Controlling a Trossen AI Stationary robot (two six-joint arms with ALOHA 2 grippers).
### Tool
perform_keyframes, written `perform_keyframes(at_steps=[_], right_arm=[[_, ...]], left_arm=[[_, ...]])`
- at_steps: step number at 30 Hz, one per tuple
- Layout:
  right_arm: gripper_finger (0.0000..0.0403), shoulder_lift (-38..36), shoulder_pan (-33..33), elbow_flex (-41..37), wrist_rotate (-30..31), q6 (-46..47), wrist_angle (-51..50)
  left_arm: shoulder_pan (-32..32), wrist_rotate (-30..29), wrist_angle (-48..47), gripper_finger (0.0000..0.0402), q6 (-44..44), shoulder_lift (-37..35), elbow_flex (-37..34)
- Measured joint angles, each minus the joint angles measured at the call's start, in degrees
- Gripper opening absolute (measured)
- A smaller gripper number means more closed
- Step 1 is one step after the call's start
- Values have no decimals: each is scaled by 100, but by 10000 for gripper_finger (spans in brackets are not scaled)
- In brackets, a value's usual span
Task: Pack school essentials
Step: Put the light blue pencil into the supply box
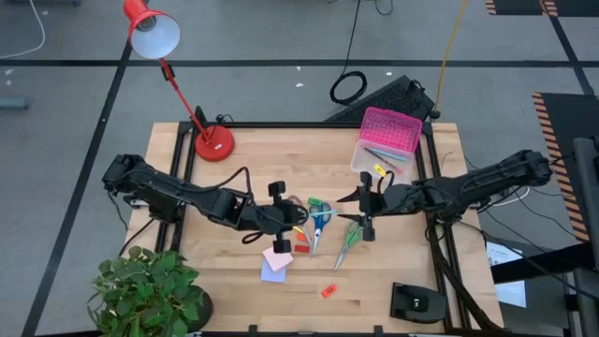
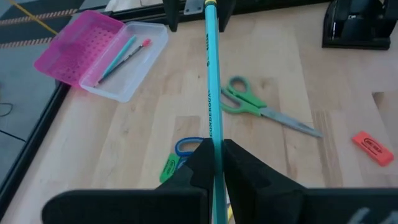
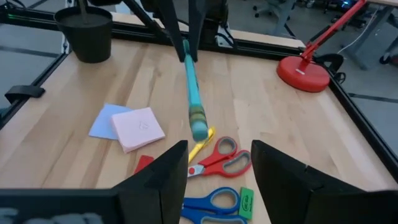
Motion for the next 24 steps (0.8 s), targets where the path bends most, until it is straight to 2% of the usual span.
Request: perform_keyframes(at_steps=[10,17,24], right_arm=[[169,100,35,39,-26,-73,216],[168,97,74,41,-326,-61,431],[121,97,74,41,-324,-46,491]], left_arm=[[0,0,-39,28,-35,0,0],[2,0,-41,28,-33,0,0],[3,0,-43,28,-42,0,0]])
